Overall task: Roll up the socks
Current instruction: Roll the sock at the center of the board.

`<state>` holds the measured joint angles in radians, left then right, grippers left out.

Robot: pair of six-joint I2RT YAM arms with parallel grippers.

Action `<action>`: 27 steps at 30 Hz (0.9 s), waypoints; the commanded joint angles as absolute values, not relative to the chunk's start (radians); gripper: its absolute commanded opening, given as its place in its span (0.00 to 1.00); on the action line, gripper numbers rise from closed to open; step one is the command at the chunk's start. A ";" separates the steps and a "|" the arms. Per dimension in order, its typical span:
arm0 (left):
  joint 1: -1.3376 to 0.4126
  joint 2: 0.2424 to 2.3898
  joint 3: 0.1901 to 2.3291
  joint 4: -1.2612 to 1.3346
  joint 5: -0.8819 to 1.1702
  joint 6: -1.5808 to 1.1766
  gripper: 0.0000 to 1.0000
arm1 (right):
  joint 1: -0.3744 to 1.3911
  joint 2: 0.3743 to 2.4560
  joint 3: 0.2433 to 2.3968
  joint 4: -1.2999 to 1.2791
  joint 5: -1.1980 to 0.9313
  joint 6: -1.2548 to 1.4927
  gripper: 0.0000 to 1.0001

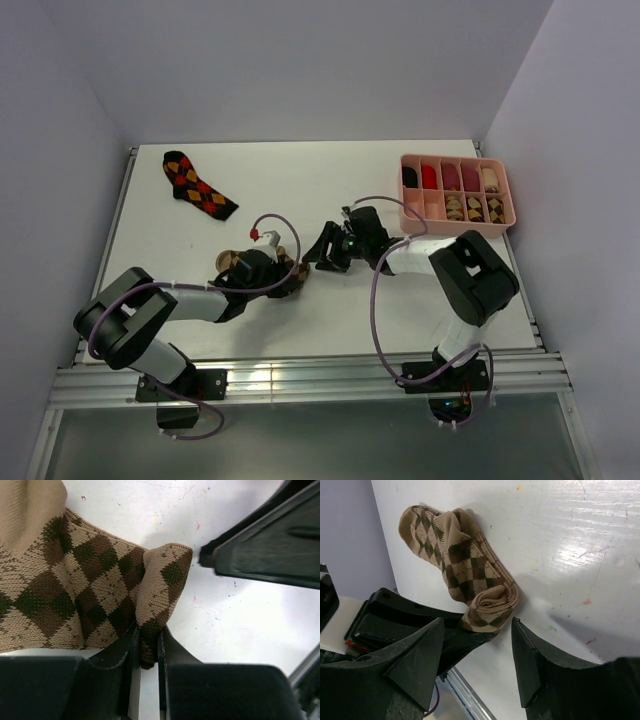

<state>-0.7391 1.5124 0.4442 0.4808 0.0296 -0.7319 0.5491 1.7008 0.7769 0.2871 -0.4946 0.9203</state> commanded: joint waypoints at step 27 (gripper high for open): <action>-0.646 1.507 0.322 0.643 0.207 -0.821 0.21 | 0.571 1.919 0.745 0.471 -0.601 0.836 0.00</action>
